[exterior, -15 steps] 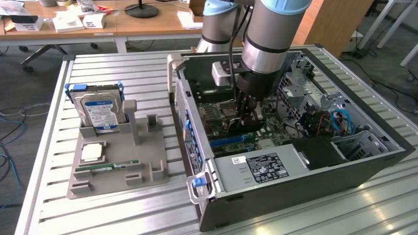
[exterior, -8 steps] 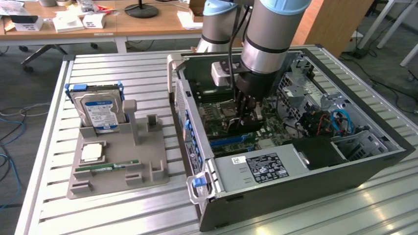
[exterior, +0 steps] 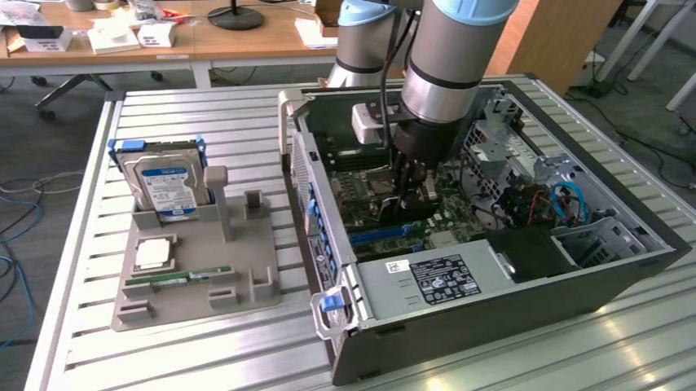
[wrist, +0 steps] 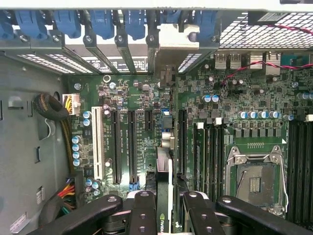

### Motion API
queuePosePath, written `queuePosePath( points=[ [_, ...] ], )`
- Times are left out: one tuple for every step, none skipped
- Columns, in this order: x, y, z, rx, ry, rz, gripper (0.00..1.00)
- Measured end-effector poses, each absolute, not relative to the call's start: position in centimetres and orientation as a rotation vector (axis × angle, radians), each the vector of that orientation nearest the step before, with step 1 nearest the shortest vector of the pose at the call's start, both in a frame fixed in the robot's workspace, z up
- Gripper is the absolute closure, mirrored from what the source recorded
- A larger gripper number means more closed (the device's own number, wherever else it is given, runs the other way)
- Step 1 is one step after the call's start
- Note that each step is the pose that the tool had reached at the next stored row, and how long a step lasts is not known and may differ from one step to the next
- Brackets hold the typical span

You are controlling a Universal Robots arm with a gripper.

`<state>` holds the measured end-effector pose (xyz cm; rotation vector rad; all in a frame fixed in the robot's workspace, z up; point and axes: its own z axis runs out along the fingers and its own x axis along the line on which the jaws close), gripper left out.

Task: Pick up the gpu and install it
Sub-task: 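Insert the gpu into the slot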

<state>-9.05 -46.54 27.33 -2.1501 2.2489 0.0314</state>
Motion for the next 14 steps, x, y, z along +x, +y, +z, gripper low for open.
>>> queuePosePath(
  points=[
    [-9.04, -46.54, 27.33, -2.15, 2.249, 0.031, 0.74],
    [-9.05, -46.54, 27.33, -2.15, 2.249, 0.031, 0.74],
    [-9.07, -46.55, 27.34, -2.15, 2.249, 0.031, 0.74],
    [-9.12, -46.55, 27.33, -2.15, 2.249, 0.031, 0.74],
    [-9.17, -46.55, 27.33, -2.15, 2.249, 0.031, 0.74],
    [-9.22, -46.54, 27.33, -2.15, 2.249, 0.031, 0.74],
    [-9.25, -46.54, 27.33, -2.15, 2.249, 0.031, 0.74],
    [-9.26, -46.55, 27.33, -2.15, 2.249, 0.031, 0.74],
    [-9.26, -46.55, 27.33, -2.15, 2.248, 0.031, 0.74],
    [-9.28, -46.55, 27.33, -2.15, 2.249, 0.031, 0.74],
    [-9.32, -46.55, 27.34, -2.15, 2.249, 0.031, 0.74],
    [-9.35, -46.55, 27.33, -2.15, 2.249, 0.031, 0.74],
    [-9.35, -46.54, 27.33, -2.15, 2.249, 0.031, 0.74],
    [-9.36, -46.54, 27.33, -2.15, 2.249, 0.031, 0.74]
  ],
)
